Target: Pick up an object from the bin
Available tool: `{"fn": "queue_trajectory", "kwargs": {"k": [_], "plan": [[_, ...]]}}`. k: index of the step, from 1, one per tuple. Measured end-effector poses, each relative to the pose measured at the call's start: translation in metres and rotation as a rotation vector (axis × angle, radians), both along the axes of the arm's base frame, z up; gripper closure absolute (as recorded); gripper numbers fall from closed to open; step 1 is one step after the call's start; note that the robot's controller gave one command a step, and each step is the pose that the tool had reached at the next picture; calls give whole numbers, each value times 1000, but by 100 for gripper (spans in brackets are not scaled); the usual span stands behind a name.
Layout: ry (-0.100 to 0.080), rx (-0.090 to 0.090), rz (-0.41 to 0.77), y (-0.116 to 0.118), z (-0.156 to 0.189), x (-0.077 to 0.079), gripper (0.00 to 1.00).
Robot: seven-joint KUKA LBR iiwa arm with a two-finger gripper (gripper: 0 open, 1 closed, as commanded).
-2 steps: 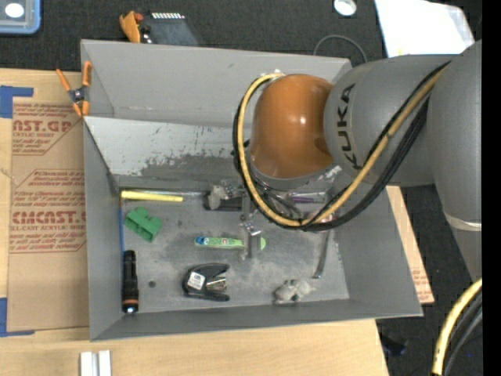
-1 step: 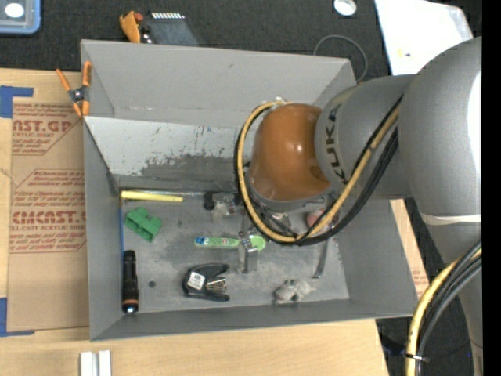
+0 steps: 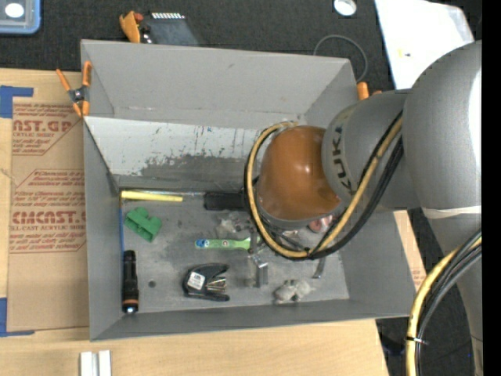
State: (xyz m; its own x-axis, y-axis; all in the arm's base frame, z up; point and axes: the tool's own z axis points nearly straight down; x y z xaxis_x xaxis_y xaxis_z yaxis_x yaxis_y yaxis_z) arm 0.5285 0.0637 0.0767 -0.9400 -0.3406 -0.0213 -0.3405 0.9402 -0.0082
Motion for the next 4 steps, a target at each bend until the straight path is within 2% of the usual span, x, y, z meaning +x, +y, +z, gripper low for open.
{"fn": "queue_trajectory", "kwargs": {"k": [1,2,3,4], "plan": [[2,6,-152,36,-6,51,100],[2,6,-152,36,-6,51,100],[10,6,-210,26,41,33,100],[5,5,-117,-51,95,39,100]]}}
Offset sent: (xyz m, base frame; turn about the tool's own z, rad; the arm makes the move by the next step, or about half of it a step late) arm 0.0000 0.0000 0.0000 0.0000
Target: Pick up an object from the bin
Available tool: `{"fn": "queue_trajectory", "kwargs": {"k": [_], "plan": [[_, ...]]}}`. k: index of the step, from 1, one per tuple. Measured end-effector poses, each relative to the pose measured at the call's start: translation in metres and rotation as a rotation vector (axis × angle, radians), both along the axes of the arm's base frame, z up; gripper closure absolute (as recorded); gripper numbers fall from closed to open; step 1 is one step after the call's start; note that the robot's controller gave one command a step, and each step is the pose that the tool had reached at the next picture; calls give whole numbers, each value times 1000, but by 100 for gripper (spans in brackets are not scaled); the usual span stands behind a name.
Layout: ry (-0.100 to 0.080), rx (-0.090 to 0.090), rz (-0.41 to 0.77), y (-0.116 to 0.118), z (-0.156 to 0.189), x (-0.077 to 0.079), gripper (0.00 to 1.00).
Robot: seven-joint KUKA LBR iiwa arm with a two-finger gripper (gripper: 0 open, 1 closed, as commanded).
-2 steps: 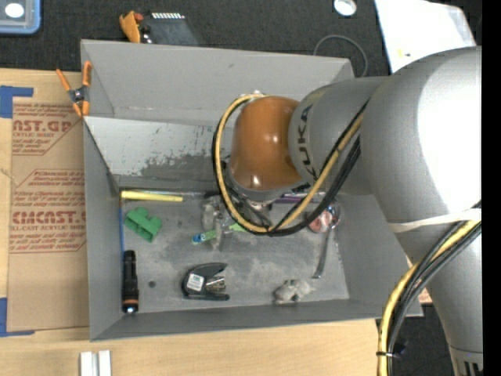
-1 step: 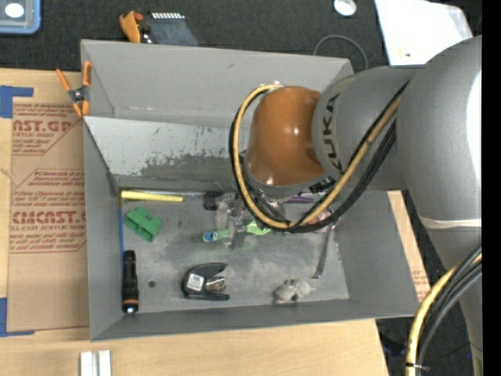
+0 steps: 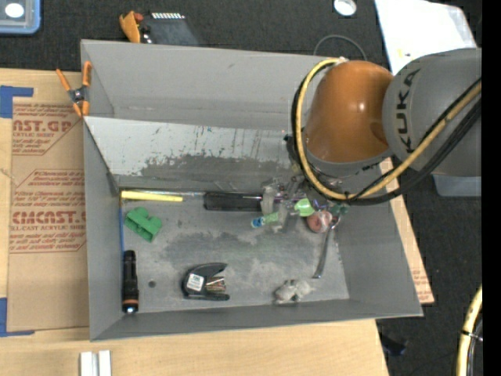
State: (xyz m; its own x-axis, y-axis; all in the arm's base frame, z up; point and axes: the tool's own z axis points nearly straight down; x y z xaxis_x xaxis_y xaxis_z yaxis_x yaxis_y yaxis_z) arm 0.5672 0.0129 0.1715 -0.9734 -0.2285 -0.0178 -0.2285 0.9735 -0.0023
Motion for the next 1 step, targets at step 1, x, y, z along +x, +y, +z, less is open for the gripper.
{"fn": "queue_trajectory", "kwargs": {"k": [1], "plan": [[-3,-3,-33,-9,12,3,100]]}}
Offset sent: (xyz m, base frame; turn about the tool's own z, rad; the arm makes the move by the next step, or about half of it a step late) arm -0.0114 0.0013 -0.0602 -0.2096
